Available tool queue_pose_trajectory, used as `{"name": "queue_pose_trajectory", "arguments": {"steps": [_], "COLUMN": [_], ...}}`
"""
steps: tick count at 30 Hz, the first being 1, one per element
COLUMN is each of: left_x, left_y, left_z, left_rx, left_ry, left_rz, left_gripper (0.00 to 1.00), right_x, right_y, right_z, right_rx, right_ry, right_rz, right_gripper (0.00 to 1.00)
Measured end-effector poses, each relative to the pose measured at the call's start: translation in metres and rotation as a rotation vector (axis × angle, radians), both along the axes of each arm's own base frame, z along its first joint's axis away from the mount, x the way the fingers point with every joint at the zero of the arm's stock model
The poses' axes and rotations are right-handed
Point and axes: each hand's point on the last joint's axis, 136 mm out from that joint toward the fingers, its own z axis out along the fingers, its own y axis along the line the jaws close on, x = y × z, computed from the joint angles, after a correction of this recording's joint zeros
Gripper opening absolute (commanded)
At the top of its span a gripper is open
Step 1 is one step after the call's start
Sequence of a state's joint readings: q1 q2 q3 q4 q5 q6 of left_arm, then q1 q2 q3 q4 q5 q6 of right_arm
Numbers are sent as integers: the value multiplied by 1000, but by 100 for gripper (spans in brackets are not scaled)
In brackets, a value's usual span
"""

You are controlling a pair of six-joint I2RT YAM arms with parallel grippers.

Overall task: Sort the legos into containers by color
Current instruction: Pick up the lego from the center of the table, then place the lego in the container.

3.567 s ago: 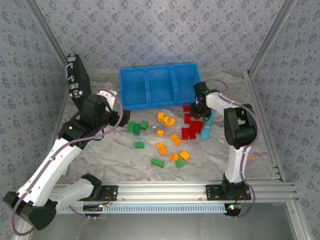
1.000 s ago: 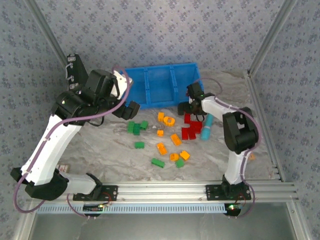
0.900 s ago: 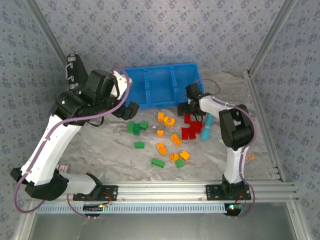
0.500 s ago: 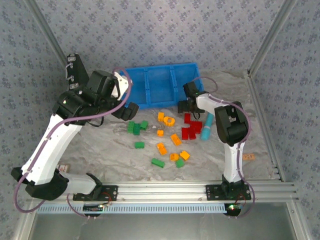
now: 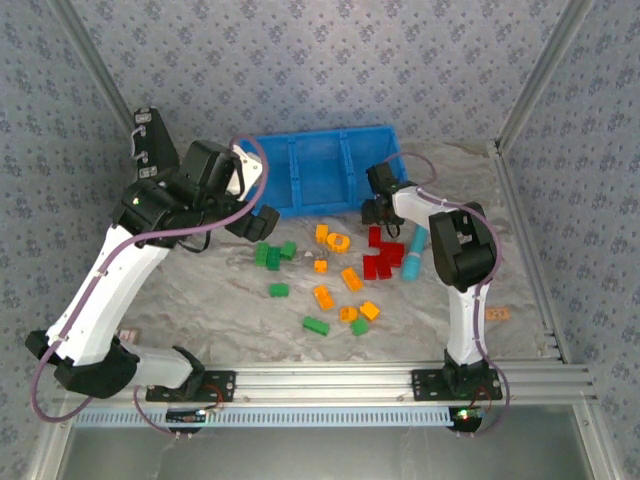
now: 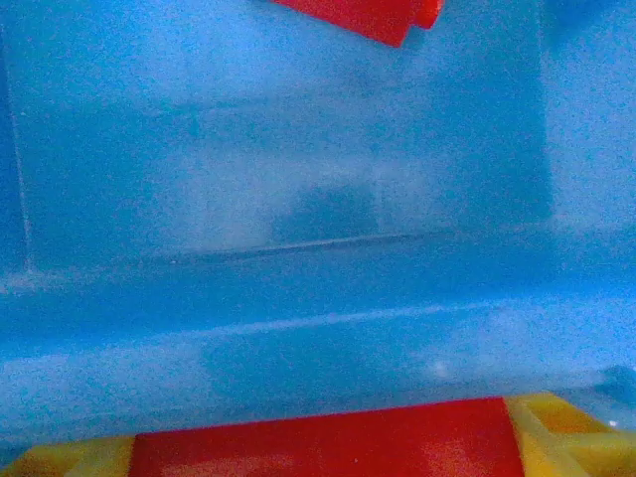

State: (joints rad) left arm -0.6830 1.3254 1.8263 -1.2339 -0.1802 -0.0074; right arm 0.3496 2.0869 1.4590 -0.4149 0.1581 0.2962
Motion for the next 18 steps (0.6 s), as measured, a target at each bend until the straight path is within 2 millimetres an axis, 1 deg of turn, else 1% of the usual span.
{"name": "queue_pose_trajectory", "arguments": {"steps": [3,5,7,11,13,15,18], "left_x": [0,0,0,1,2,2,3], "left_y": [0,0,0,-1,-2,-2,-3], "left_z": [-1,0,0,-3,-6,-9,-11], "left_rx": [1,0,2,6,10,14,14], "left_ry": [1,-1,-2,0,4,11,11], "left_rz": [0,0,-3,-5,-5,-6,-5], "left_gripper": [100,100,100,100,100,100,100], "right_x": [-7,-13,-18,-20,-16,-6,8], "right_y": [0,0,2,6,9,13,17], "right_z": [2,7,19,54,72,89,111], "right_rx": [-5,-8,-9,4,12,22,27], "right_ry": [17,25,20,-30,-58,-98,-148], "right_rz": [5,11,21,42,51,57,69], "right_gripper": [56,56,57,58,58,59,59]}}
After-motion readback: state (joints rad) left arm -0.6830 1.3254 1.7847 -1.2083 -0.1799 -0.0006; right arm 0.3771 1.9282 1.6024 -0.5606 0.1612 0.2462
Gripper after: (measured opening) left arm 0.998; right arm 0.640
